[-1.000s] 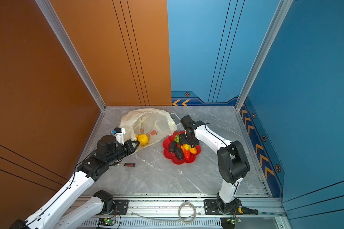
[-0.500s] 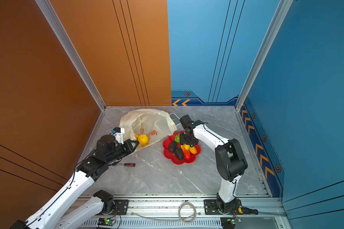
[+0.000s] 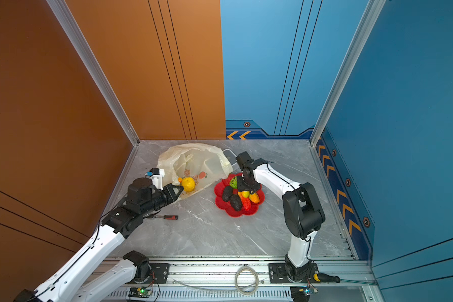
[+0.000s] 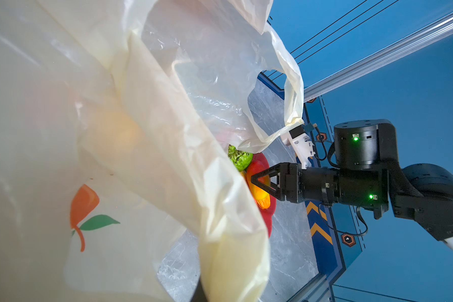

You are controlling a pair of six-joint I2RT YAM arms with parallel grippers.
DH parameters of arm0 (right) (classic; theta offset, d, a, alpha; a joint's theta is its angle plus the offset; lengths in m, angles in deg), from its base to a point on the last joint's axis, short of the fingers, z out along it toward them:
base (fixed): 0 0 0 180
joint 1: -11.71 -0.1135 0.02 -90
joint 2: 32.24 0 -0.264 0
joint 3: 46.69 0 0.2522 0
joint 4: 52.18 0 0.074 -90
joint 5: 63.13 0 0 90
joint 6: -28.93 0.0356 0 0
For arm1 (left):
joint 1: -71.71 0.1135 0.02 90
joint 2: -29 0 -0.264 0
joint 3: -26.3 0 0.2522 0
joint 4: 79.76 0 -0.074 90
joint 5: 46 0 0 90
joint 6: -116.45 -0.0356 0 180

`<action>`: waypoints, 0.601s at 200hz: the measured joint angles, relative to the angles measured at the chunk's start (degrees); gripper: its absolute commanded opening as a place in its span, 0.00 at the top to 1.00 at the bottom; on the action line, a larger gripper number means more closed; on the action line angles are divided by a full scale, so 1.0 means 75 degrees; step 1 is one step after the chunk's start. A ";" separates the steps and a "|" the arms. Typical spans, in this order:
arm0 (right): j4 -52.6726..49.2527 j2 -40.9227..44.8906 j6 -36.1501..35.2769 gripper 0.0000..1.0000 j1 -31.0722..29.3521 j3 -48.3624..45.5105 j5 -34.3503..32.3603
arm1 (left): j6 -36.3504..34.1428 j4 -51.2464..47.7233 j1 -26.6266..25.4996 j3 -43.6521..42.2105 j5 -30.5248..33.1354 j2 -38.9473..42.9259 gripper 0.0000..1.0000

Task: Place the fruits into the plastic bag
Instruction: 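Grasp the second red-yellow mango with the right gripper and lift it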

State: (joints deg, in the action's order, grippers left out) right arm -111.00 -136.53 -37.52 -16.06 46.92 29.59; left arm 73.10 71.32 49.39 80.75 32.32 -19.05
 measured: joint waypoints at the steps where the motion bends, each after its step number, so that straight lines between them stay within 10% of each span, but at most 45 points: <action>1: 0.0000 0.0000 0.0000 0.51 0.0000 0.0000 0.0000 | 0.0000 -0.0003 0.0003 -0.0006 0.0000 0.0000 1.00; 120: 0.0154 0.2116 0.0519 0.51 0.0207 -0.0586 0.0836 | 0.0163 0.0175 0.0026 -0.0038 -0.0070 0.0006 1.00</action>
State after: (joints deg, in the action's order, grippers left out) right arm -109.84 -120.67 -33.63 -14.51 42.53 35.86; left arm 74.32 72.63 49.58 80.46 31.80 -19.01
